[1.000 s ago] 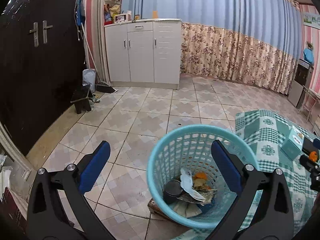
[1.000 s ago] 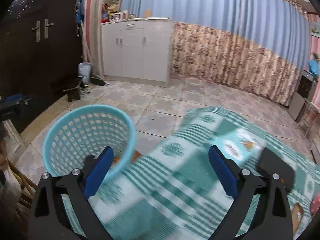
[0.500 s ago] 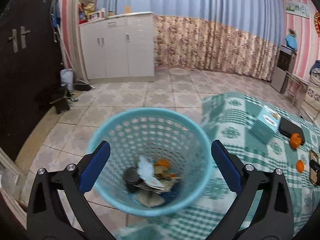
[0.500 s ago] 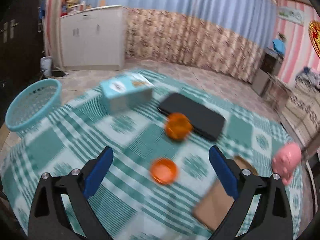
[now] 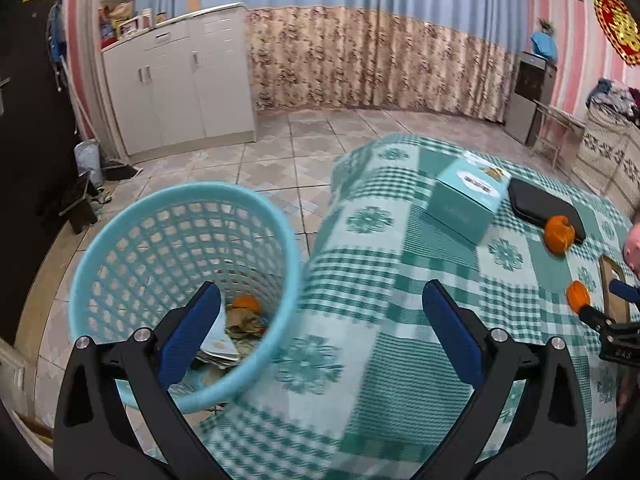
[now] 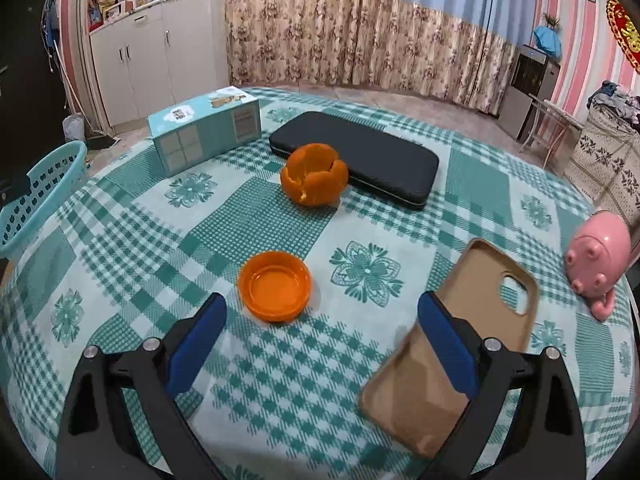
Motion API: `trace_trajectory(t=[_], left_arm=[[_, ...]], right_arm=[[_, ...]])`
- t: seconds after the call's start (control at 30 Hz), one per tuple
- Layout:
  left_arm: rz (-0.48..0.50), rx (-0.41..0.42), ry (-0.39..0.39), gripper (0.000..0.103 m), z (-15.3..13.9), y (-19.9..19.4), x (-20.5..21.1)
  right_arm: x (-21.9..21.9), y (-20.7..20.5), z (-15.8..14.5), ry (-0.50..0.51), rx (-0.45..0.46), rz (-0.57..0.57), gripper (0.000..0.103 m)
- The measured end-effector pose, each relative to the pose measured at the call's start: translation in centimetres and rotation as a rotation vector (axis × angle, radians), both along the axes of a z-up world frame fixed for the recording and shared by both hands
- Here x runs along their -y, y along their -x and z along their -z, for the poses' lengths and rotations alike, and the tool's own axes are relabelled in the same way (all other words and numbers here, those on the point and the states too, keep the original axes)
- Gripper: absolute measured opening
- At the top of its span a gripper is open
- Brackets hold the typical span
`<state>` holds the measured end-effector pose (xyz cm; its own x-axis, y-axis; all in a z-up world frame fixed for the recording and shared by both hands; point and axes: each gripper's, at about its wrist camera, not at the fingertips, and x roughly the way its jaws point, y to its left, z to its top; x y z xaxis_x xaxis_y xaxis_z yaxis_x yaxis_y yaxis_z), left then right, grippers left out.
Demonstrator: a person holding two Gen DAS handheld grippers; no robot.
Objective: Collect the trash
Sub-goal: 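Grasp the small orange dish with the right tool while the left tool grasps the orange peel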
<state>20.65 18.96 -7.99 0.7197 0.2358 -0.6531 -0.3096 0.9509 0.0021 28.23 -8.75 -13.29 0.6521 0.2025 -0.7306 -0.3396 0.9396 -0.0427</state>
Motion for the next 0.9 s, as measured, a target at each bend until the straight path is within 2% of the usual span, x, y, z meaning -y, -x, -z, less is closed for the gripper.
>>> trace_trajectory(t=[0.03,0.1,0.13,0.2,0.23,0.27,0.43,0.63,0.77,0.9], left_arm=[[0.006,-0.003,0.002,0.098,0.1,-0.2,0.3],[0.018,-0.006,0.008,0.098,0.2,-0.7,1.0],[0.025,-0.007,0.01,0.098,0.3,-1.0,1.4],[0.04,-0.009,0.013,0.098,0.2,-1.4,2.2],[0.051,-0.011,0.012,0.098,0.2,-1.6,2.7],[0.062,-0.013,0.009,0.098,0.2,-1.9,3.3],[0.123,-0.009,0.004,0.098,-0.1,-3.5,6.6],[0.231,-0.007,0.001,0.098,0.2,-6.3,12.8],[0.285,-0.016,0.019,0.098,1.1,-8.5,16.9],[0.325,-0.067,0.031,0.097,2.3,-11.6,20.4]], right_arm=[[0.0,-0.3,0.1,-0.004,-0.008,-0.004,0.092],[-0.2,-0.7,0.3,-0.009,-0.022,-0.022,0.075],[-0.4,-0.9,0.5,-0.007,-0.035,-0.033,0.063],[-0.6,-0.8,0.7,-0.013,-0.038,-0.054,0.054],[-0.6,-0.6,0.7,-0.019,-0.034,-0.065,0.044],[-0.6,-0.5,0.5,-0.026,-0.028,-0.071,0.04],[2.2,0.6,-1.1,-0.067,0.038,-0.014,0.04],[8.6,2.0,-0.9,-0.008,0.071,0.135,0.04],[13.4,1.9,-0.5,-0.097,0.041,0.231,0.04],[14.8,1.8,-0.3,-0.142,0.037,0.258,0.04]])
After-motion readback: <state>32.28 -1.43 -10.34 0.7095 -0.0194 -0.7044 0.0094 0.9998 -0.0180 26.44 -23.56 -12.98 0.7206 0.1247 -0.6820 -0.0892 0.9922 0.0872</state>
